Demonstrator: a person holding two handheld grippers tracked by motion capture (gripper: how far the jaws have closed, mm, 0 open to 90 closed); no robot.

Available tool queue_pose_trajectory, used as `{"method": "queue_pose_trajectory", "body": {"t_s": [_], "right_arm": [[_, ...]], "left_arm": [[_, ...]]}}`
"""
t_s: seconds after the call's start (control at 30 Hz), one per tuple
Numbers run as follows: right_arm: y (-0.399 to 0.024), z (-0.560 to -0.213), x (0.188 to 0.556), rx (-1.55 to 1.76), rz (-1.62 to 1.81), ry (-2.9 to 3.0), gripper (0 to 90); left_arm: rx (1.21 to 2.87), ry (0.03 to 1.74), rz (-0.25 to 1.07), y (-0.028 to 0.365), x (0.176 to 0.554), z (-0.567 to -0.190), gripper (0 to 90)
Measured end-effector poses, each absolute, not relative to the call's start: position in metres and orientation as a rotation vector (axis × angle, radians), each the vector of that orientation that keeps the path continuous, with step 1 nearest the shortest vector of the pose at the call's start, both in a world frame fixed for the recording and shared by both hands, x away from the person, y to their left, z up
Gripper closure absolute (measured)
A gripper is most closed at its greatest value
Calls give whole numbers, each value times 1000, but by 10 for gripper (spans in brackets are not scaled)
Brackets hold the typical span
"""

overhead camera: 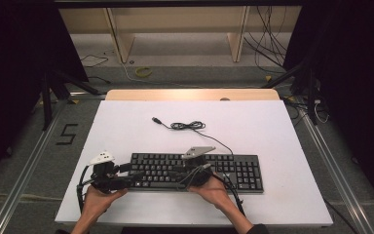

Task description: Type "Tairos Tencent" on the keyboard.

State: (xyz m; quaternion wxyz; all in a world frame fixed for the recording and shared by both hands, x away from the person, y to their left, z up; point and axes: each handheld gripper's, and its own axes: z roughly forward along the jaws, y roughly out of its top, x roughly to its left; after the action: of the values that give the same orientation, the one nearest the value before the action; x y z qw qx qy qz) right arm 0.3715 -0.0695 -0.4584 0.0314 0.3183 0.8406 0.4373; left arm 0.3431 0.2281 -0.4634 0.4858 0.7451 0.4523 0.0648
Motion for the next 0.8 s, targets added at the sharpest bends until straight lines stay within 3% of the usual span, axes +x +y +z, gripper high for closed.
{"method": "queue_pose_trajectory", "body": {"t_s": [0.3,0.47,0.6,0.8], "right_arm": [[-61,-454,383,1010,1331,2587,446],[-54,-454,391,1022,1326,2580,407],[-49,-454,396,1025,1323,2585,420],[-41,-456,400,1024,1320,2588,546]], "left_arm": [[1835,1118,152,230,344,-464,358],[1857,1127,153,229,345,-465,418],[1883,1136,150,229,346,-467,484],[1905,1145,150,230,347,-467,597]]}}
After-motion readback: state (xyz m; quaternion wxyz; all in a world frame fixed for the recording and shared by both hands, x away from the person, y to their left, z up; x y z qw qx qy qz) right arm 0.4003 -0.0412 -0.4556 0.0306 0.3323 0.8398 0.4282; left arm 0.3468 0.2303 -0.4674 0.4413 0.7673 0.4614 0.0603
